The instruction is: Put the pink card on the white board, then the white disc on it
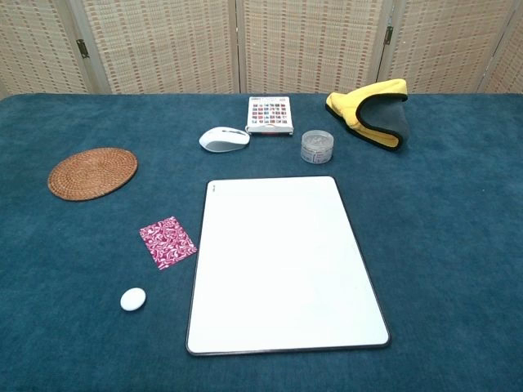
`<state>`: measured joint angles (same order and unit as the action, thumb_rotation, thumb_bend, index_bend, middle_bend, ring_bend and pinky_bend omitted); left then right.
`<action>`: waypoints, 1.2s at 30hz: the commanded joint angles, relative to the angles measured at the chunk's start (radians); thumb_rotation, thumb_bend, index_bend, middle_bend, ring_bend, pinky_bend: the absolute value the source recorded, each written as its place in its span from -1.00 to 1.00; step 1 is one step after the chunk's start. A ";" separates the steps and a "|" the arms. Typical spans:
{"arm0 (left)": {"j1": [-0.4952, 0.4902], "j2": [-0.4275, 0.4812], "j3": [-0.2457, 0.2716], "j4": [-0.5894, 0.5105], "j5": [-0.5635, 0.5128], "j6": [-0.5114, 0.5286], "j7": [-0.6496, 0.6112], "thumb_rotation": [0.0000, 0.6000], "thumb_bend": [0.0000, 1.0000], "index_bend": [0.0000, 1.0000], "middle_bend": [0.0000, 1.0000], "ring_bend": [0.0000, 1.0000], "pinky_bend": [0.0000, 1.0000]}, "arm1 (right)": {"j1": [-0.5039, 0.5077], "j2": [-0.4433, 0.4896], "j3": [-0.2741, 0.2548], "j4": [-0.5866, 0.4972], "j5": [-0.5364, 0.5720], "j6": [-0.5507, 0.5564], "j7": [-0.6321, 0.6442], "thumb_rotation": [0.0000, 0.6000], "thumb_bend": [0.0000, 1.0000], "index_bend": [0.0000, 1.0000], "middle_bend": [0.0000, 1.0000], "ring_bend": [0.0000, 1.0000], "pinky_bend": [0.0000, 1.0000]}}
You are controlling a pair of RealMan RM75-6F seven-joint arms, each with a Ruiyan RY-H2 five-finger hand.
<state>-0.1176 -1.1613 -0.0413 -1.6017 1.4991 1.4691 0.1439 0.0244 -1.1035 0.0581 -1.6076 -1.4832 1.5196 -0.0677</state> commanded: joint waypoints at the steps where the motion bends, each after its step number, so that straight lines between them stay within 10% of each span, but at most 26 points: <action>1: -0.001 0.000 0.000 -0.001 -0.001 -0.001 0.004 1.00 -0.46 -0.38 -0.37 -0.55 -0.78 | -0.001 0.000 0.001 0.002 0.000 0.001 0.002 1.00 -0.93 -0.98 -0.90 -0.74 -1.00; 36: -0.251 -0.040 -0.085 -0.006 0.063 -0.221 -0.005 1.00 -0.46 -0.38 -0.37 -0.55 -0.77 | -0.009 0.028 0.011 0.000 -0.011 0.021 0.027 1.00 -0.92 -0.98 -0.90 -0.74 -1.00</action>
<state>-0.3393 -1.1844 -0.1142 -1.6154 1.5576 1.2778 0.1338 0.0152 -1.0754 0.0688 -1.6074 -1.4942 1.5402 -0.0407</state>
